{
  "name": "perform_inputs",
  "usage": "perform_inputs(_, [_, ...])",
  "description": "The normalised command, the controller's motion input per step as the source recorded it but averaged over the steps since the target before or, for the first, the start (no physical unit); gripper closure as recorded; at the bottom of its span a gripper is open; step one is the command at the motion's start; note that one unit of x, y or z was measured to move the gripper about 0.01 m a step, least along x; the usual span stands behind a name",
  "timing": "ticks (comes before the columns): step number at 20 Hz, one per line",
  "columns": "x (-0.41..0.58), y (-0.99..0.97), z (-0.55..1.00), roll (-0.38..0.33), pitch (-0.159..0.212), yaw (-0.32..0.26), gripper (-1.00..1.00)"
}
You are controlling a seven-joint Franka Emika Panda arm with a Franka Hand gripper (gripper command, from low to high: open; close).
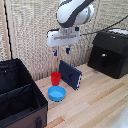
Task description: Discover the targeted book and set your gripper to the appropriate amplitude. Smoothly guide your gripper in the direction of the book and snatch it firmly. Search for the back section of the caddy. Move the held book towards the back section and lightly deposit it inside.
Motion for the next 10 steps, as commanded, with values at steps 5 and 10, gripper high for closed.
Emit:
perform_inputs(5, [0.043,-0.78,-0.05,0.089,0.0,0.031,-1.0])
perform_inputs(10, [0.05,-0.8,-0.08,0.083,0.0,0.039,-1.0])
